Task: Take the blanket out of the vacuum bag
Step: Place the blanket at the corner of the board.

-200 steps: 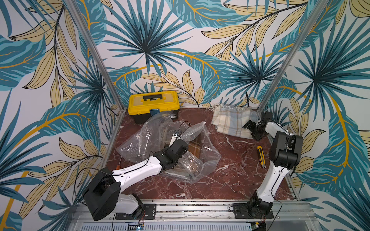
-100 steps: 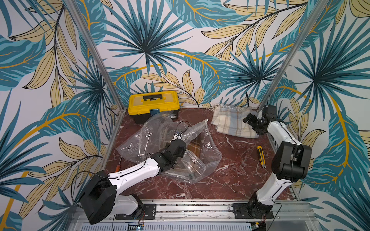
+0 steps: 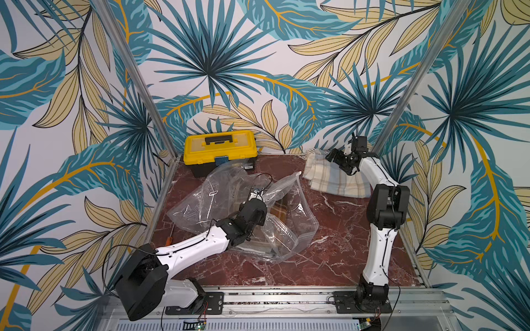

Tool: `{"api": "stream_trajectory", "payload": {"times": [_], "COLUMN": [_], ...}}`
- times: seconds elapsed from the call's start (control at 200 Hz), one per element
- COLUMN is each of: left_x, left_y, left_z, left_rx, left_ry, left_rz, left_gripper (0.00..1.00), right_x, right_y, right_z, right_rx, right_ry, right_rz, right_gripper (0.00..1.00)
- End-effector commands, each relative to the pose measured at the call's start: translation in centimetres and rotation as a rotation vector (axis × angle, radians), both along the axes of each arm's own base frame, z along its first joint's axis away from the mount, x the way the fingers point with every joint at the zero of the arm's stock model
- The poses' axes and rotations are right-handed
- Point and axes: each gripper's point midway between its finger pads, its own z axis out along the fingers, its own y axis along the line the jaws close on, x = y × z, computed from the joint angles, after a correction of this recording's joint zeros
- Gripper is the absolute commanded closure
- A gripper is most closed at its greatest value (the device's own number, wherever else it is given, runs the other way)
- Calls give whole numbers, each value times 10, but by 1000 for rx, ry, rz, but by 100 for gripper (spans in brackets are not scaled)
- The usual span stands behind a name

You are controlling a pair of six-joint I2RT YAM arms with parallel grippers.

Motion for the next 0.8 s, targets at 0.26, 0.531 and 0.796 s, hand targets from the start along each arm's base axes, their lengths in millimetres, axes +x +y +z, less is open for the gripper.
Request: {"api": "stream_trajectory", "payload": {"times": [0.26, 0.531, 0.796], "left_x": [-1, -5, -9], "left_y": [3, -20, -40], "left_z": [18, 39, 44], "left_rx": [-27, -109, -146], "left_ry": [-10, -36, -53], "left_rz": [11, -111, -211], "left_gripper": [100, 100, 100], "right_x": [8, 4, -54], "right_y": [58, 79, 45], "right_z": [-42, 13, 134], "right_rx": [304, 325, 12], "right_ry": [78, -142, -397], "right_rz": [148, 316, 180], "right_gripper": [3, 3, 1]}}
